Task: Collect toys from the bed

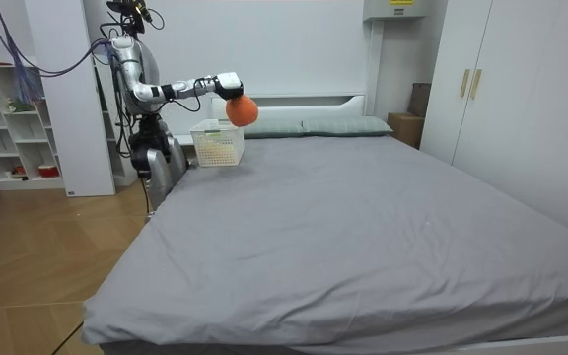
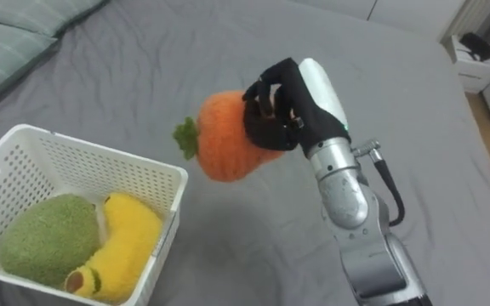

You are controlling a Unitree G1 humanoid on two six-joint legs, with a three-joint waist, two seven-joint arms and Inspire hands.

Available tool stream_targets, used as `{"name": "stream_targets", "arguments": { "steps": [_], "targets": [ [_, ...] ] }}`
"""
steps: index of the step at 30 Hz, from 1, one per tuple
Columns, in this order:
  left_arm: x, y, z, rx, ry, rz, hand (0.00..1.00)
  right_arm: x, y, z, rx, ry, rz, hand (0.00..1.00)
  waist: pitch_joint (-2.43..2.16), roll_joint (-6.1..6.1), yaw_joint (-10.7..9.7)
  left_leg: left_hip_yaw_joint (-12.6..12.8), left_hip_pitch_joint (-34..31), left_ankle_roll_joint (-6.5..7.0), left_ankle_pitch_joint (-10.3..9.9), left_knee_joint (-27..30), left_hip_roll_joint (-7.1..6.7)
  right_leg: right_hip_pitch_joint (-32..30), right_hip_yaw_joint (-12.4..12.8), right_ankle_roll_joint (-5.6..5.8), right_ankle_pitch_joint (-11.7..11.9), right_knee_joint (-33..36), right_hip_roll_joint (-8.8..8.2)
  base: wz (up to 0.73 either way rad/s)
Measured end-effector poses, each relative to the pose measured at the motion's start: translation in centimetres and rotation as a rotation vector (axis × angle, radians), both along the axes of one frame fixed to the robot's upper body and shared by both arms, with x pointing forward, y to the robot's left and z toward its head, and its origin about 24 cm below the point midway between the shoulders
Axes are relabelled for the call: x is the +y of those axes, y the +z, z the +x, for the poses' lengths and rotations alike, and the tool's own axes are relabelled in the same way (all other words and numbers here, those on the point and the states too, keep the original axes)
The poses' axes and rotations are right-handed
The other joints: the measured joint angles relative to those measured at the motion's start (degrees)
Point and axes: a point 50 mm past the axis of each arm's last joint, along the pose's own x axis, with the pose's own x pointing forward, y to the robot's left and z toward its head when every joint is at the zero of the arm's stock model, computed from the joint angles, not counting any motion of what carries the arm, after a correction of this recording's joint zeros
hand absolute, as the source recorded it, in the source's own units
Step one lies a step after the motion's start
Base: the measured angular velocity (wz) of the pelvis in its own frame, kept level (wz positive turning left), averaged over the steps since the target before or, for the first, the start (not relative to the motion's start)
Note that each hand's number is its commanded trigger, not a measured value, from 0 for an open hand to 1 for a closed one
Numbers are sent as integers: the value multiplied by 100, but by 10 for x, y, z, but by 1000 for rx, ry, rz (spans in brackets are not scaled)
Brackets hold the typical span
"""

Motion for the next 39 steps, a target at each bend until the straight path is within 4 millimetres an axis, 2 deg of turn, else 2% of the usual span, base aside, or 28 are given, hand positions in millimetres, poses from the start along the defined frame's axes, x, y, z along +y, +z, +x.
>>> {"name": "stream_targets", "arguments": {
  "steps": [5,8,12,18,22,29,30,31,32,34,39],
  "targets": [
    [0,1,7,-12,-27,2,0,24,17,4,-47,116,-20,100,50,-72,303,-44,-25,0,0,2,-4,-1,-36,0,0,-6,0,3],
    [-1,1,9,-9,-52,8,0,42,24,4,-65,191,-27,100,55,-126,403,-75,-29,-1,0,6,-4,3,-100,0,0,-14,1,6],
    [-3,0,16,-8,-73,3,0,62,26,0,-63,267,-34,100,60,-194,607,-154,-45,0,2,11,-12,17,-156,2,1,-16,-5,9],
    [-4,0,19,-7,-77,-7,0,82,22,-8,-42,349,-35,100,83,-233,891,-190,-66,0,2,9,-19,19,-191,2,1,-17,-12,1],
    [-5,0,24,-17,-91,-8,0,88,14,-9,-9,374,-81,100,85,-287,935,-355,-152,-8,12,28,-48,15,-320,2,1,-21,-27,18],
    [-3,2,26,-22,-101,0,0,93,10,-12,-10,385,-148,100,105,-362,977,-427,-214,-10,19,57,-69,10,-401,2,1,-45,-36,6],
    [-1,2,27,-22,-102,4,0,93,9,-12,-10,385,-160,89,115,-392,988,-428,-223,-10,19,56,-73,15,-410,2,1,-74,-35,0],
    [-1,2,27,-22,-103,6,0,93,7,-12,-5,384,-165,72,114,-410,994,-430,-233,-11,19,57,-76,15,-414,2,1,-91,-35,0],
    [0,2,26,-21,-103,8,0,94,3,-11,10,383,-174,45,109,-429,1007,-439,-242,-11,19,58,-79,14,-423,2,1,-104,-35,0],
    [0,2,27,-21,-104,8,0,94,-4,-11,39,382,-191,0,103,-438,1020,-444,-245,-10,19,58,-81,13,-431,2,1,-107,-37,0],
    [0,3,27,-23,-99,14,0,94,-22,-9,110,376,-222,0,107,-432,1026,-448,-254,-10,19,62,-82,9,-431,3,1,-113,-37,0]
  ]
}}
